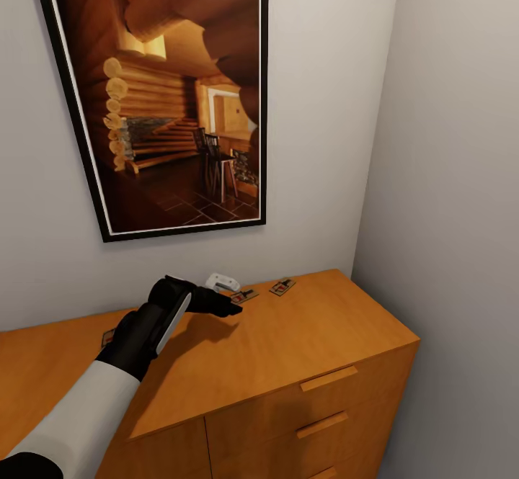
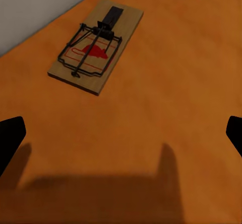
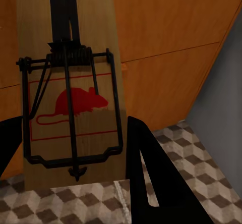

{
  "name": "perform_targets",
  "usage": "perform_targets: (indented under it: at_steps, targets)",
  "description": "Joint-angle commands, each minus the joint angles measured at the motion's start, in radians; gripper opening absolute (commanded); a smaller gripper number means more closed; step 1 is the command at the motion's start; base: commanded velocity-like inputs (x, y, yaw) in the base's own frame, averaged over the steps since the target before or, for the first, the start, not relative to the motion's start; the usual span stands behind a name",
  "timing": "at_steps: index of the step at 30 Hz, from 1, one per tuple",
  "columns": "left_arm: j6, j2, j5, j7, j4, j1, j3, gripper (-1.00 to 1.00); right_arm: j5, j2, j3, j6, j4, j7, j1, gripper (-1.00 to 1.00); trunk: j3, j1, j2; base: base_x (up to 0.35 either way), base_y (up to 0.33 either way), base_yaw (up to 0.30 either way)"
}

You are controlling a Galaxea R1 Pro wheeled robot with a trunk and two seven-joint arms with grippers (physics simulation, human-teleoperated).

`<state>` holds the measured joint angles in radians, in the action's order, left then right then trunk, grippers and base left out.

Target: Take the four mousetraps from the cabinet in the bathroom and place them on the bathroom floor. Make sure all four end up on the same floor surface, and ensure that at least two of them are either under or directly next to the same bathroom sink.

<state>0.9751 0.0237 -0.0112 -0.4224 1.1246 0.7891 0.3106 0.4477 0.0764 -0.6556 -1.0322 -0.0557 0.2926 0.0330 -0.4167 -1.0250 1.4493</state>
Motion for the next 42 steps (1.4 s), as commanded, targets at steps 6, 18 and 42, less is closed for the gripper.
perform_targets:
  at_steps: [6,18,42]
  targets:
    - [0.004,0.001,-0.001,-0.003,-0.006,0.001,0.002,1.0,0.009,-0.001,-0.009,-0.002,0.001,0.0,0.001,-1.0,-0.001,0.0,0.001,0.0,0.0,0.0]
    - [0.004,0.001,-0.003,-0.003,-0.012,0.001,0.002,1.0,0.01,-0.019,-0.009,0.038,0.037,-0.083,-0.001,-1.0,-0.001,0.0,0.001,0.0,0.0,0.0]
    - [0.002,0.002,-0.003,-0.001,-0.035,0.001,0.004,1.0,0.168,-0.03,-0.001,0.7,0.035,-0.382,-0.081,-1.0,-0.001,0.0,0.001,0.0,0.0,0.0]
